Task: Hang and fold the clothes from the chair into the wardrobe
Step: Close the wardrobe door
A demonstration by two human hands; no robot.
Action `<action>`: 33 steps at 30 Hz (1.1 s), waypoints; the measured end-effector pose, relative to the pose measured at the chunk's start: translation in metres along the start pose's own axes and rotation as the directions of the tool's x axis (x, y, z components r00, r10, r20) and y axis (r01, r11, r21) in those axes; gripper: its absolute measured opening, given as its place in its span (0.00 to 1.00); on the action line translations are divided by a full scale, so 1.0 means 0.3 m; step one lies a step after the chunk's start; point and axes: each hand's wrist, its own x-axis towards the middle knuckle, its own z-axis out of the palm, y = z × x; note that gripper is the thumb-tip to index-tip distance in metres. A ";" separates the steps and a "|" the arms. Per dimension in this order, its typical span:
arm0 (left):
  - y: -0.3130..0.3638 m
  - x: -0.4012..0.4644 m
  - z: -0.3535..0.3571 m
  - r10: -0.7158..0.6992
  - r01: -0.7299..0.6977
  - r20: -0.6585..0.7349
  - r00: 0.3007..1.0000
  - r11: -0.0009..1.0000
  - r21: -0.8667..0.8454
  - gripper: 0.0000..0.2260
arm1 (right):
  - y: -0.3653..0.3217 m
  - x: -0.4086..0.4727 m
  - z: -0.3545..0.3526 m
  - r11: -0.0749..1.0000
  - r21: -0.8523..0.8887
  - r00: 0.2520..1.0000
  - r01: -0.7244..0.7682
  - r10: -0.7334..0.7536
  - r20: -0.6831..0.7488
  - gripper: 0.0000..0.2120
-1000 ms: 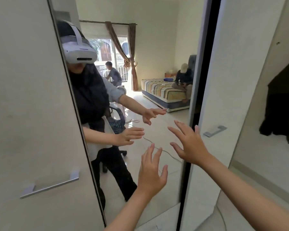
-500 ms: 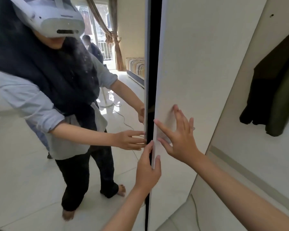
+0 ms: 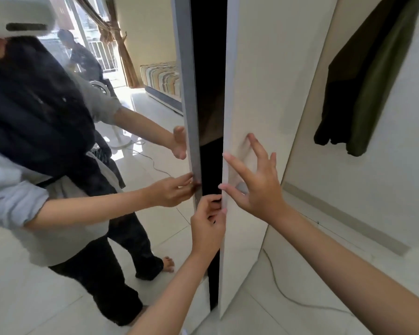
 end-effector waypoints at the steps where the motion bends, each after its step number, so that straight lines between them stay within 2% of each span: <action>1: 0.000 -0.006 0.001 0.007 -0.007 0.032 0.999 1.000 -0.002 0.17 | -0.009 -0.003 -0.015 1.000 -0.022 1.000 -0.019 0.019 -0.007 0.30; 8: 0.017 -0.079 0.050 0.111 -0.107 0.227 0.968 0.994 -0.033 0.12 | -0.033 -0.098 -0.177 0.989 -0.122 0.996 -0.080 0.082 0.018 0.31; 11: 0.022 -0.114 0.101 0.186 -0.182 0.317 0.930 0.982 -0.042 0.10 | -0.018 -0.156 -0.268 0.982 -0.151 0.992 -0.114 0.120 0.026 0.32; 15: 0.021 -0.158 0.210 0.211 -0.187 0.450 0.867 0.977 -0.098 0.10 | 0.043 -0.251 -0.397 0.963 -0.232 0.990 -0.138 0.142 0.003 0.34; 20: 0.046 -0.161 0.394 0.237 -0.199 0.630 0.740 0.971 -0.131 0.24 | 0.112 -0.357 -0.561 0.942 -0.212 0.966 -0.260 0.254 -0.056 0.37; 24: 0.111 -0.085 0.579 0.324 -0.405 0.736 0.595 0.911 -0.074 0.39 | 0.196 -0.405 -0.681 0.880 -0.233 0.908 -0.414 0.417 -0.038 0.47; 28: 0.203 0.002 0.800 0.430 -0.606 0.731 0.529 0.795 -0.028 0.51 | 0.317 -0.425 -0.790 0.792 -0.301 0.837 -0.531 0.545 -0.042 0.54; 33: 0.295 0.102 1.057 0.490 -0.734 0.726 0.481 0.679 0.028 0.56 | 0.537 -0.431 -0.871 0.745 -0.293 0.793 -0.599 0.603 -0.088 0.57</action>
